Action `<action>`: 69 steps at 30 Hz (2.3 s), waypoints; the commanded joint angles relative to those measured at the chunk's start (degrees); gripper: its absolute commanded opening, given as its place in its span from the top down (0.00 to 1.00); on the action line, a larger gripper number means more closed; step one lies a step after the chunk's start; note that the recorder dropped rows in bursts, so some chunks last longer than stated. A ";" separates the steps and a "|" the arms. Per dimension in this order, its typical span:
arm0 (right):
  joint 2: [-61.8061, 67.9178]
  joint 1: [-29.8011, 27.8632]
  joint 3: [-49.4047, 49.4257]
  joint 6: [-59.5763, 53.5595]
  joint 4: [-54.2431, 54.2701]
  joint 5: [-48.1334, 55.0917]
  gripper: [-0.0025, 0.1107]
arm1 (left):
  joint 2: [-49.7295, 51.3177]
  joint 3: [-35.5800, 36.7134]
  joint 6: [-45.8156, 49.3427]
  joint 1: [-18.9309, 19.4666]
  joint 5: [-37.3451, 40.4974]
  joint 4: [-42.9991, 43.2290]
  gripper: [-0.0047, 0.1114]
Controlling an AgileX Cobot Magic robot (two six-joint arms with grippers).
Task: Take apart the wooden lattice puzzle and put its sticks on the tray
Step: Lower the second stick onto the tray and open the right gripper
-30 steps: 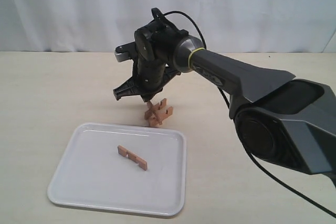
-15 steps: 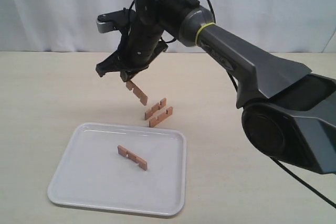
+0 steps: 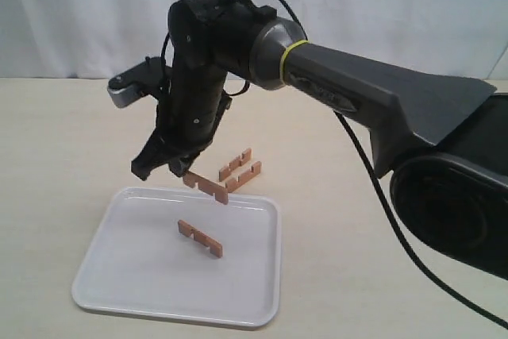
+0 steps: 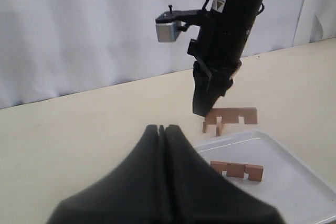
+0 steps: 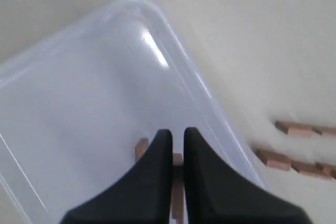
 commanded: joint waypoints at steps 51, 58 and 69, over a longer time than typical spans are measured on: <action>-9.01 -1.17 36.32 4.31 -5.07 -31.32 0.61 | -0.02 0.03 -0.30 -0.16 -0.51 -0.40 0.96; -11.68 -1.17 30.31 4.31 -5.07 -25.47 0.57 | -0.02 0.03 -0.30 -0.16 -0.51 -0.40 0.96; -12.96 -6.20 27.98 36.88 -20.93 -23.34 0.57 | -0.02 0.03 -0.30 -0.16 -0.51 -0.29 0.96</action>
